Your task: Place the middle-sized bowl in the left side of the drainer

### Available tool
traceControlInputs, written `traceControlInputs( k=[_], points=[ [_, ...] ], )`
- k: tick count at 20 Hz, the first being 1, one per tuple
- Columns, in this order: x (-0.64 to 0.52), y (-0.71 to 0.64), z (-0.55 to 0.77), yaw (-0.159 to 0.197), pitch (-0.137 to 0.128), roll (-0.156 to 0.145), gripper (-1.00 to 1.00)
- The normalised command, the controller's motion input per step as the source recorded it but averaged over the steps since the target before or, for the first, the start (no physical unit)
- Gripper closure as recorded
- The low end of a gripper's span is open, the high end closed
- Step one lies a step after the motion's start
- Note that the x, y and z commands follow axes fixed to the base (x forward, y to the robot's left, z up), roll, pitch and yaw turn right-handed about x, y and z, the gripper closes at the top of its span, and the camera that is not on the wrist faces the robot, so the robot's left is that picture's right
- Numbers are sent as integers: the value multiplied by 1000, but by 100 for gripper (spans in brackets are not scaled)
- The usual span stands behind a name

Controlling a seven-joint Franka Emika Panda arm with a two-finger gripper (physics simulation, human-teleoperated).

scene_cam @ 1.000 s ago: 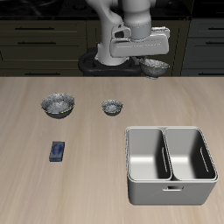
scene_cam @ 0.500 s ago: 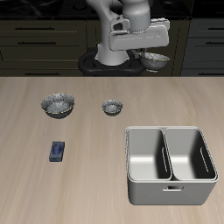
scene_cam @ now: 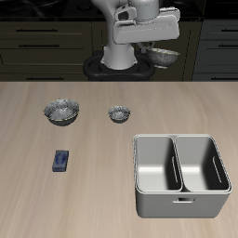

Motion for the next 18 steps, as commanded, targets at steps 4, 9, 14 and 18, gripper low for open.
traceControlInputs(
  k=[4, 9, 14, 18],
  points=[
    [272, -92, 200, -27, 16, -32, 100],
    [182, 18, 100, 18, 6, 22, 100],
    [153, 0, 121, 0, 12, -10, 100],
    [276, 8, 86, 25, -11, -40, 100]
  ],
)
